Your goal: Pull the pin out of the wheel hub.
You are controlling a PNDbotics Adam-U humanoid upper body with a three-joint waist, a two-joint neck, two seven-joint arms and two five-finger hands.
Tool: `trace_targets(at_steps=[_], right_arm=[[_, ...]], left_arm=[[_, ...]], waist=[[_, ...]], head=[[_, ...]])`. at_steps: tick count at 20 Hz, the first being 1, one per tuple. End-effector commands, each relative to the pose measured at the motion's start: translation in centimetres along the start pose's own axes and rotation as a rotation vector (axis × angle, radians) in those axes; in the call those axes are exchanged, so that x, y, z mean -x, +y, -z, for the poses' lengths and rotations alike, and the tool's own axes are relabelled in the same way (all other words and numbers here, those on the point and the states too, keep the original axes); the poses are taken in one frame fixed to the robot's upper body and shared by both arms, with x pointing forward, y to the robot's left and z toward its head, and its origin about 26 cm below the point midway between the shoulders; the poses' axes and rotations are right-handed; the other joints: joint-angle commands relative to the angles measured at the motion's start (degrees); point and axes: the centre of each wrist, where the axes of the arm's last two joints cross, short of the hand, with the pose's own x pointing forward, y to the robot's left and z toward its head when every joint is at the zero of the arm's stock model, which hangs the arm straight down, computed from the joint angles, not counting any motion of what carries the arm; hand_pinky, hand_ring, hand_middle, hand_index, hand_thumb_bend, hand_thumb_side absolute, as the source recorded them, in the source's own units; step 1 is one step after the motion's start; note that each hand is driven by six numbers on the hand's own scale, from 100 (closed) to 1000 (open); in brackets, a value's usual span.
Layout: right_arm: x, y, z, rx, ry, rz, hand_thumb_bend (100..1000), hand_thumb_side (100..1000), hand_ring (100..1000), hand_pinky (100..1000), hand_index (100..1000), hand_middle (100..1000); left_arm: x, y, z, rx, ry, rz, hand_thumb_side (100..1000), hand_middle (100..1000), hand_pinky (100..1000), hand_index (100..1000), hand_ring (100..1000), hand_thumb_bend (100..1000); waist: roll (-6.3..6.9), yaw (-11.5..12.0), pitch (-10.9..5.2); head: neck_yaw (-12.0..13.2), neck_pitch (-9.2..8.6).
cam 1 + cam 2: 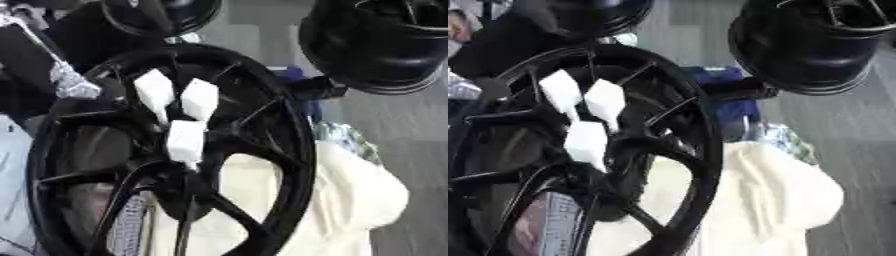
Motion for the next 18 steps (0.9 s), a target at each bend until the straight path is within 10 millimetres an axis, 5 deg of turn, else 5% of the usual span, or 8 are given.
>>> trace_targets(at_steps=[1,18], right_arm=[[-0.7,-0.2,0.7,0.055,0.01,-0.011,400,271,617,445,799,649],[-0.4,-0.1,0.3,0.053,0.064,0.031,393,280,611,429,800,648]], left_arm=[[0.1,0.9,-0.6,0.005,0.022,0.033,194,804,868,883,845,386],[1.3,0.1,0.2,0.051,0.094,0.042,293,780,858,891,836,451]], waist=[[-0.06,-0.2,-0.55],[-0.35,-0.66,2.33]], head=[[0.12,-1.17],[1.37,-2.22]])
